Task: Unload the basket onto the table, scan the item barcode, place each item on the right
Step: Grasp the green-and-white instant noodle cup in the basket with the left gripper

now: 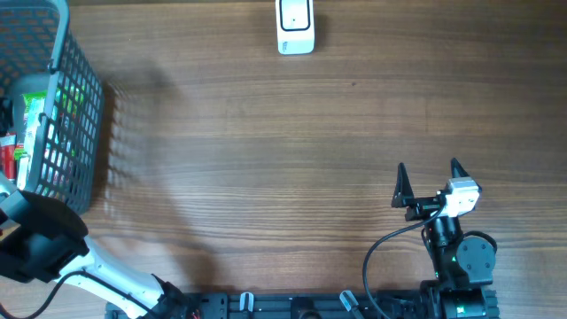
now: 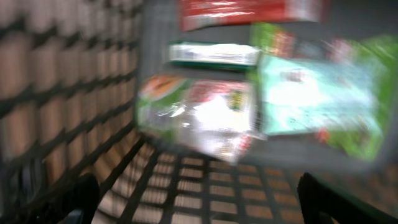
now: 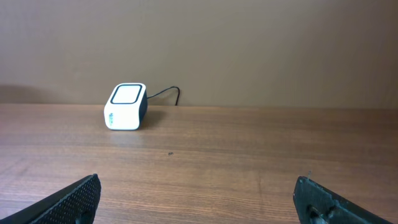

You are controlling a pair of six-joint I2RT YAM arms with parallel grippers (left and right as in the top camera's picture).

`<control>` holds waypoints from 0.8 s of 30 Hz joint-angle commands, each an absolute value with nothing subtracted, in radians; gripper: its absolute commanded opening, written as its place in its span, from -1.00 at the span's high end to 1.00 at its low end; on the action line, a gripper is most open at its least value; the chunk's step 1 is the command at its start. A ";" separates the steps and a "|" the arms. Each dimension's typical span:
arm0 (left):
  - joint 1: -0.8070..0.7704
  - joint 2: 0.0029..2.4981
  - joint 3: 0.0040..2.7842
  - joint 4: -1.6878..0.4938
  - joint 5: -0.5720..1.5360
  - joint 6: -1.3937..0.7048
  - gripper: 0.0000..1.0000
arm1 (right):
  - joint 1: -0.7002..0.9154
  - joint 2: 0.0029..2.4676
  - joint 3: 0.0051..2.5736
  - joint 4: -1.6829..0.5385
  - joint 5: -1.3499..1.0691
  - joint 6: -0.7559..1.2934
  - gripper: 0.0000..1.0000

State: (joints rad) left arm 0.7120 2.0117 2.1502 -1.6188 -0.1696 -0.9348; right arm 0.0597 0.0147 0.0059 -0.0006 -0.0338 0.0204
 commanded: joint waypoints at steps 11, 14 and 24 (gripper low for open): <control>0.743 1.982 2.144 -1.546 -0.207 -1.525 0.92 | 0.054 0.007 0.005 0.002 -0.047 0.007 -0.99; 0.748 1.982 2.133 -1.587 -0.100 -1.666 0.39 | 0.054 0.007 0.005 0.002 -0.047 0.007 -0.99; 0.737 1.992 2.018 -1.537 -0.079 -1.833 -0.88 | 0.054 0.007 0.005 0.002 -0.047 0.007 -0.99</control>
State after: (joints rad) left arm 0.7383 2.0045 2.0640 -1.5459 -0.0875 -1.7321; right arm 0.0597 0.0147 0.0059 -0.0006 -0.0338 0.0204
